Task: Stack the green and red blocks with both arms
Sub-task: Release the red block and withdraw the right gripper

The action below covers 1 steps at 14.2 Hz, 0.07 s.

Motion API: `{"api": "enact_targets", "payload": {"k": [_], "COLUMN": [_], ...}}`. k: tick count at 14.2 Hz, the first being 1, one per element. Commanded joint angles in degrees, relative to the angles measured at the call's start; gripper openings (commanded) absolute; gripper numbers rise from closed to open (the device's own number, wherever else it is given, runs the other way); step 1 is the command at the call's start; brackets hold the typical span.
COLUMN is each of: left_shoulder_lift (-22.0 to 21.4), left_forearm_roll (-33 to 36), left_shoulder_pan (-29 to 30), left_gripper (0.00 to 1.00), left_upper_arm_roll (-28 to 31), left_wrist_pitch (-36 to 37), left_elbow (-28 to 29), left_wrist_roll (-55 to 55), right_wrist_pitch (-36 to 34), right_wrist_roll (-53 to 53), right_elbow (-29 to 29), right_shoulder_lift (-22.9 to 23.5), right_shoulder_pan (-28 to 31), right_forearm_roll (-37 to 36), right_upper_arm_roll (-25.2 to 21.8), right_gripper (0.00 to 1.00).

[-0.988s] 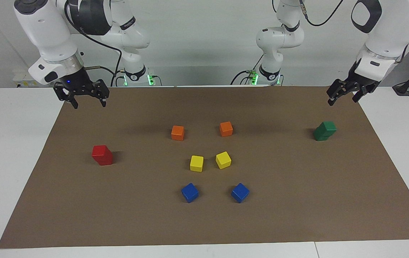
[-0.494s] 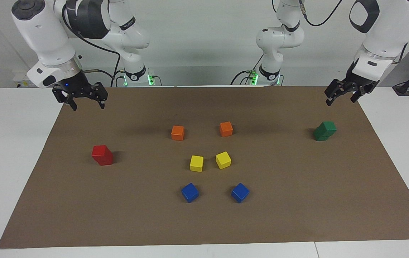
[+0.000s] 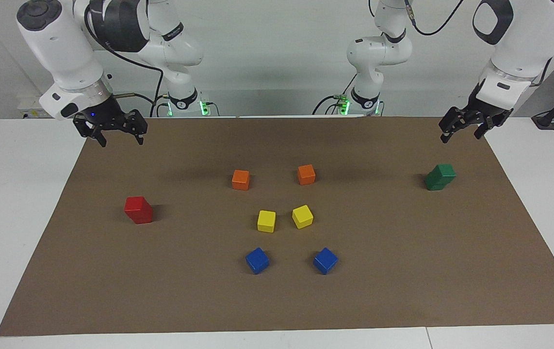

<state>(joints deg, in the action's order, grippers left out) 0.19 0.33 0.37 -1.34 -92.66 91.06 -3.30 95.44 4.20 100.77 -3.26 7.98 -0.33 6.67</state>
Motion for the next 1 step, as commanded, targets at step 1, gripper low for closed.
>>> {"api": "enact_targets", "payload": {"k": [1], "left_shoulder_lift": [0.0], "left_forearm_roll": [-0.9], "left_shoulder_pan": [-0.1], "left_gripper": [1.00], "left_upper_arm_roll": [0.1], "left_wrist_pitch": [-0.3], "left_elbow": [-0.4], "left_wrist_roll": [0.4], "right_wrist_pitch": [-1.4], "right_wrist_roll": [-0.3], "right_elbow": [-0.9], "right_shoulder_lift": [0.3], "right_shoulder_pan": [0.5], "right_forearm_roll": [0.6], "right_upper_arm_roll": [0.4], "right_gripper": [1.00]}}
